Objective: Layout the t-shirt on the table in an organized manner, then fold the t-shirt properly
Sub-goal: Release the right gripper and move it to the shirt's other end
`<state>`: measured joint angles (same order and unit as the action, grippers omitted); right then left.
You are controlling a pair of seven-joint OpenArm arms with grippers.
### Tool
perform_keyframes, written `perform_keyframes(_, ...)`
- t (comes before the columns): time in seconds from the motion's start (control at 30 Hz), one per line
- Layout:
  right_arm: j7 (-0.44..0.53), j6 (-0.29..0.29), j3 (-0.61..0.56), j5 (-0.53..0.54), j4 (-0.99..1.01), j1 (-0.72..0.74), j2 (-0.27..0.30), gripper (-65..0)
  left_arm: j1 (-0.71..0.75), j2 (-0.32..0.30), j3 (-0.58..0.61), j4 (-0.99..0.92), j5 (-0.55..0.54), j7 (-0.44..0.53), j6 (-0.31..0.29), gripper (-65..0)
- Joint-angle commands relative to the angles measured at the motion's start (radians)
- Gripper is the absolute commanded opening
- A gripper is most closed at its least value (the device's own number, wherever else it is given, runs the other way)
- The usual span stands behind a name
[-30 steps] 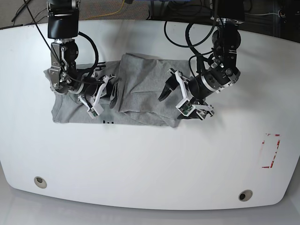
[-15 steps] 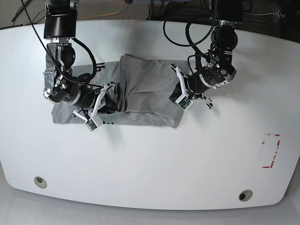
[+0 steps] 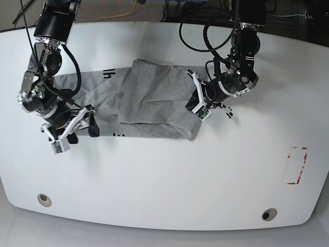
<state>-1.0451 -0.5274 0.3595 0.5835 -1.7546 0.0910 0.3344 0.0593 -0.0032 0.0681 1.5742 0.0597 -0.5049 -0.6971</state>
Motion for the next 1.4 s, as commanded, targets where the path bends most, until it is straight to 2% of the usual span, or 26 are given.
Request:
perform_keyframes(0.0, 0.019, -0.004, 0.072, 0.01, -0.001, 0.019, 0.015, -8.6, -0.011, -0.001, 0.0, 0.016, -0.014, 0.024, -0.001, -65.0)
perform_keyframes(0.07, 0.018, -0.004, 0.129, 0.016, 0.037, 0.019, 0.015, -3.3, -0.009, -0.002, 0.0, 0.016, -0.014, 0.024, -0.001, -65.0)
perform_keyframes(0.13, 0.018, -0.004, 0.164, 0.016, 0.074, 0.022, 0.015, -1.6, -0.009, -0.002, 0.0, 0.016, -0.014, 0.024, -0.001, -65.0)
perform_keyframes(0.43, 0.018, -0.01, 0.307, 0.049, 0.31, 0.045, 0.044, -1.6, -0.008, -0.004, -0.001, 0.016, -0.014, 0.024, -0.001, -65.0)
perform_keyframes(0.53, 0.018, -0.038, 0.332, 0.069, 0.396, 0.052, 0.058, -1.6, -0.008, -0.004, -0.001, 0.016, -0.014, 0.024, -0.001, -65.0)
perform_keyframes(0.6, 0.021, -0.063, 0.352, 0.076, 0.465, 0.065, 0.087, -1.6, -0.006, -0.004, -0.001, 0.016, -0.004, 0.024, -0.001, -65.0)
perform_keyframes(0.77, 0.024, -0.113, 0.362, 0.074, 0.6, 0.099, 0.111, -1.6, -0.006, -0.002, -0.001, 0.016, 0.019, 0.024, -0.001, -65.0)
perform_keyframes(0.87, 0.029, -0.125, 0.362, 0.074, 0.664, 0.114, 0.134, -1.6, -0.006, -0.004, -0.001, 0.016, 0.019, 0.024, -0.001, -65.0)
perform_keyframes(1.13, 0.064, -0.145, 0.356, 0.074, 0.741, 0.117, 0.15, -1.6, 0.009, -0.004, -0.001, 0.019, 0.019, 0.024, -0.001, -65.0)
perform_keyframes(1.37, 0.058, -0.147, 0.353, 0.076, 0.749, 0.115, 0.121, -1.6, 0.014, -0.004, -0.001, 0.022, 0.019, 0.024, -0.001, -65.0)
